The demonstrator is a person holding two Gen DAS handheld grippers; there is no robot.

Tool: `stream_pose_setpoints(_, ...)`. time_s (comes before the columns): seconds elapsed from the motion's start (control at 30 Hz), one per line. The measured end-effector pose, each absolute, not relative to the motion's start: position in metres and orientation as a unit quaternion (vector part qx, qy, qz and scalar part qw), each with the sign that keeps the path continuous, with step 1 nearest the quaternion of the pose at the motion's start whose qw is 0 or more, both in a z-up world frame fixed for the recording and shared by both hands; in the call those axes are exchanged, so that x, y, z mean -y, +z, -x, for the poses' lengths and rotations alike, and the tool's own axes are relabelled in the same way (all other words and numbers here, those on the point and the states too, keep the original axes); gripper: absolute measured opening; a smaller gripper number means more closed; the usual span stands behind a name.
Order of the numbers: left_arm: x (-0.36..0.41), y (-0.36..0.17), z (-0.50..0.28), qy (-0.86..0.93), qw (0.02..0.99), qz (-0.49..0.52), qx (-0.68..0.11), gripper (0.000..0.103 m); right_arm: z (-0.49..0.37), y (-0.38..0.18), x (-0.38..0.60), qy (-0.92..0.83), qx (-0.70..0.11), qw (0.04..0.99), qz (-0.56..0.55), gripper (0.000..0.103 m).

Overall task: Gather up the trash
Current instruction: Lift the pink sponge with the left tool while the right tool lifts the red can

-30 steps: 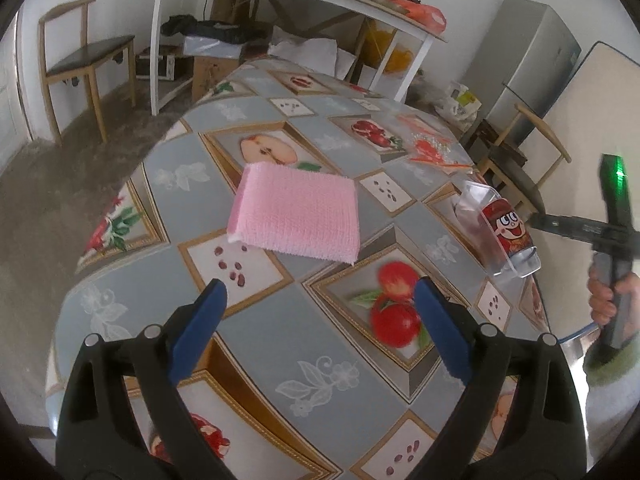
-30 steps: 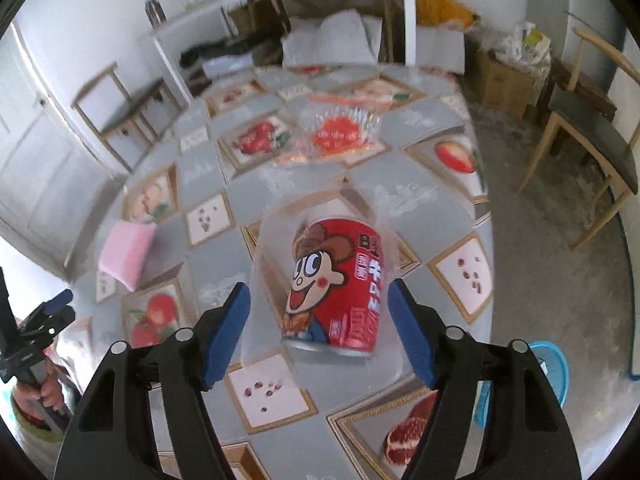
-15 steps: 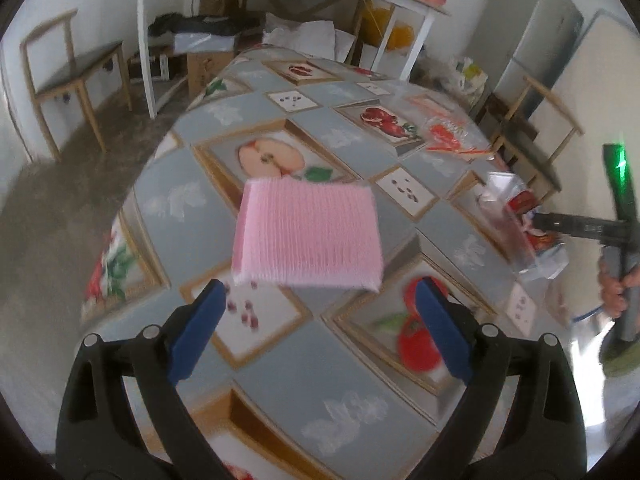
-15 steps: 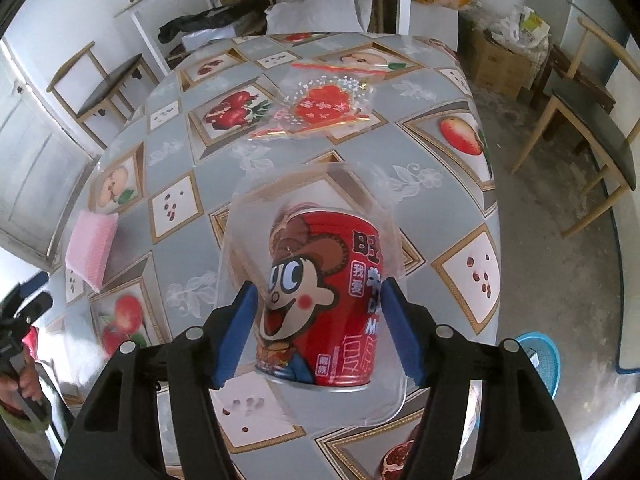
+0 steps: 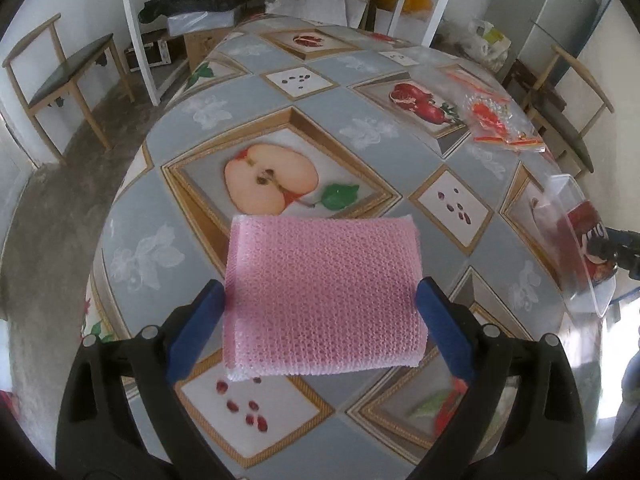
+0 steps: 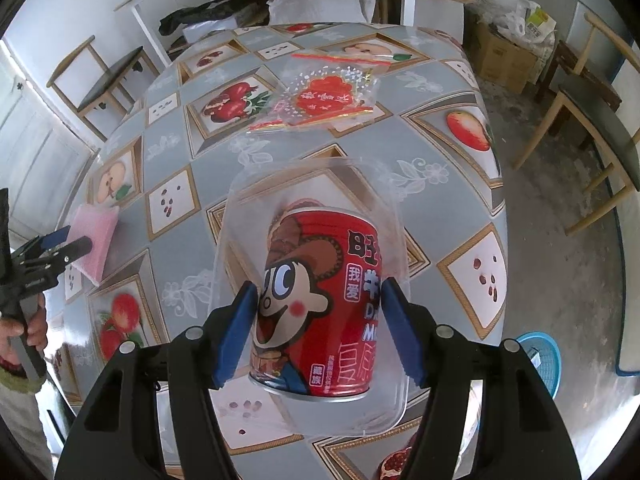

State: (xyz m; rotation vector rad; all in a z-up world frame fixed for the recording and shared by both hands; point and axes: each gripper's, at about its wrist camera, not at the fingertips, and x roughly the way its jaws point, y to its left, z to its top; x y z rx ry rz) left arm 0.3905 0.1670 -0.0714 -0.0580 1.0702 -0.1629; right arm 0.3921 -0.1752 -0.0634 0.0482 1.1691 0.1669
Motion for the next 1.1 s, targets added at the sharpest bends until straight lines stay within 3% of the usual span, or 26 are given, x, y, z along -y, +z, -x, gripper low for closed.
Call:
stream_pose_setpoints(0.33, -0.166, -0.071, -0.382, -0.074, 0.849, 0.046, -0.52, 0.091, -0.382, -0.063, 0.162, 0.095, -0.538, 0.837, 0.001, 0.062)
stream_pose_setpoints(0.63, -0.158, -0.071, -0.311, -0.092, 0.839, 0.063, -0.533, 0.091, -0.35, -0.06, 0.154, 0.123, -0.539, 0.833, -0.008, 0.061)
stream_pose_setpoints(0.87, -0.17, -0.071, -0.256, -0.091, 0.822, 0.143, -0.544, 0.091, -0.331, -0.042, 0.176, 0.121, -0.504, 0.853, -0.059, 0.061)
stream_pose_setpoints(1.1, -0.183, -0.078, -0.205, -0.113, 0.78, 0.301, -0.537, 0.091, -0.323, -0.036, 0.196, 0.137, -0.486, 0.853, -0.129, 0.061)
